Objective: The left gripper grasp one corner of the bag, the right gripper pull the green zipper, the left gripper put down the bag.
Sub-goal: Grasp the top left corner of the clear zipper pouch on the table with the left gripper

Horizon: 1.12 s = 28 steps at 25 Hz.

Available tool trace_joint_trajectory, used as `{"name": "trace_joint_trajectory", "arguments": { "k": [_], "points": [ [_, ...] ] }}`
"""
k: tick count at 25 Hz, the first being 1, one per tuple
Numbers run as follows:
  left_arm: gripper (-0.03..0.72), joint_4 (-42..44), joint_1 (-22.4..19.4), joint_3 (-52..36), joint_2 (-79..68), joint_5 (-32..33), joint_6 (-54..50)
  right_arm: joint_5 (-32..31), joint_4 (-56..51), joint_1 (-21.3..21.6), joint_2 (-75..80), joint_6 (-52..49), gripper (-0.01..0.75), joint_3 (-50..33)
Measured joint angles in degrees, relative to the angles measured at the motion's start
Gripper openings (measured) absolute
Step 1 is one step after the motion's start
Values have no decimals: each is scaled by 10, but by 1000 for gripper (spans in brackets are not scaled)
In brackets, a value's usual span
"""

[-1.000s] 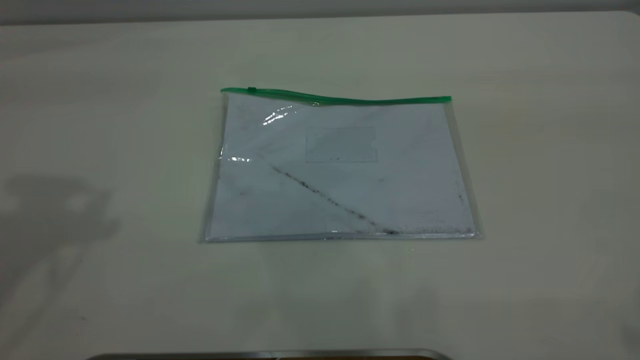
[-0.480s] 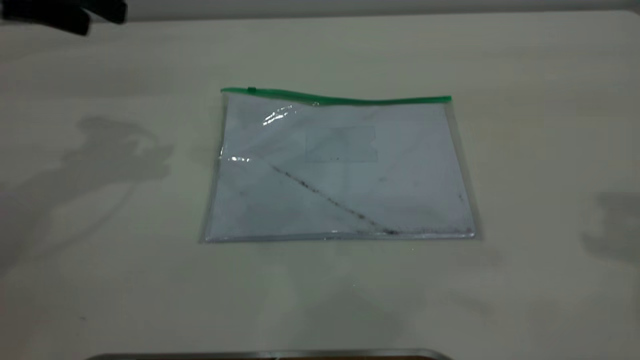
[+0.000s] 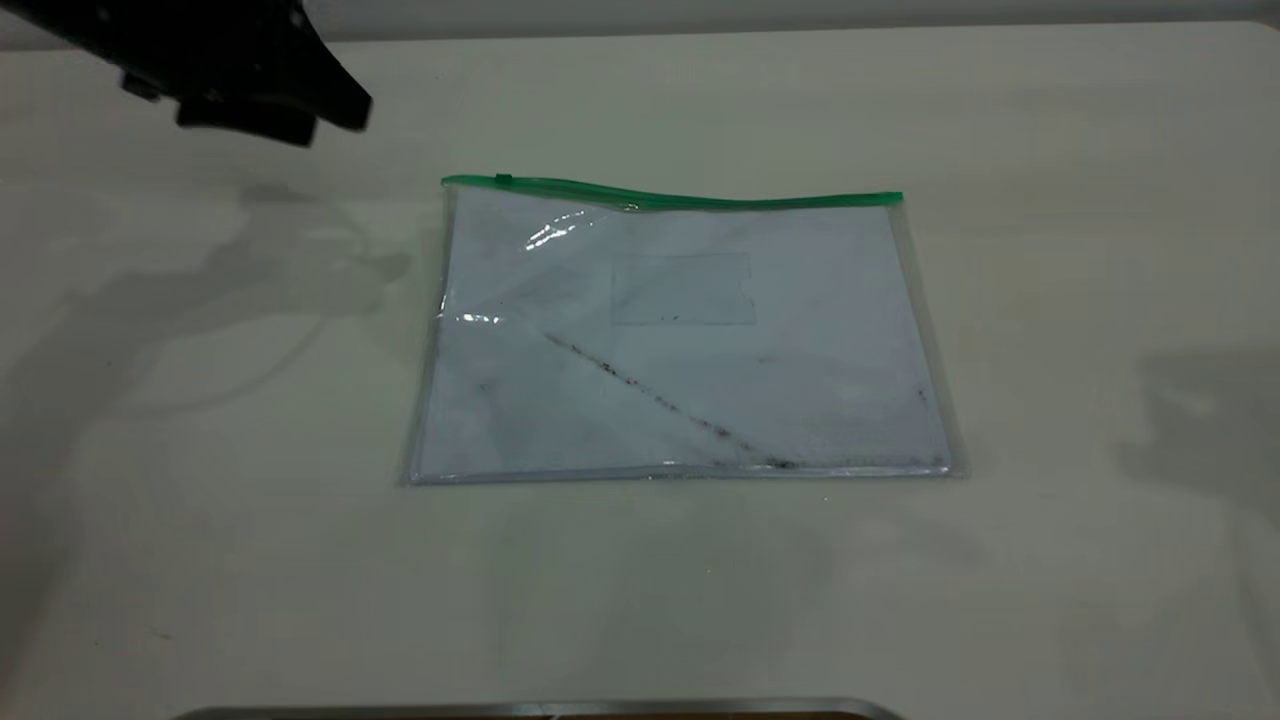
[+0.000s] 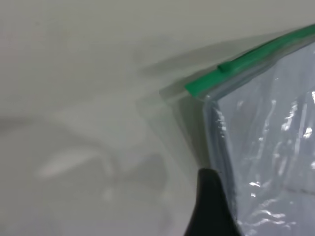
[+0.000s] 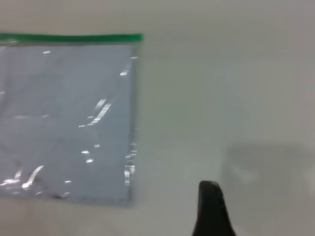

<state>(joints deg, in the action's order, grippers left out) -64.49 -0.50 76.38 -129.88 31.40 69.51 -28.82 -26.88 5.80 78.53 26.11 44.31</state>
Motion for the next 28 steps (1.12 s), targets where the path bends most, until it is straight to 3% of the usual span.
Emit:
{"name": "trace_joint_trajectory", "arguments": {
  "k": [9, 19, 28],
  "points": [
    [588, -6, 37, 57, -98, 8, 38, -19, -126, 0, 26, 143, 557, 5],
    [588, -20, 50, 113, -161, 8, 40, -19, -135, 0, 26, 151, 557, 5],
    [588, -91, 51, 137, -193, 41, 70, -20, -135, 0, 26, 153, 557, 5]
  ]
}}
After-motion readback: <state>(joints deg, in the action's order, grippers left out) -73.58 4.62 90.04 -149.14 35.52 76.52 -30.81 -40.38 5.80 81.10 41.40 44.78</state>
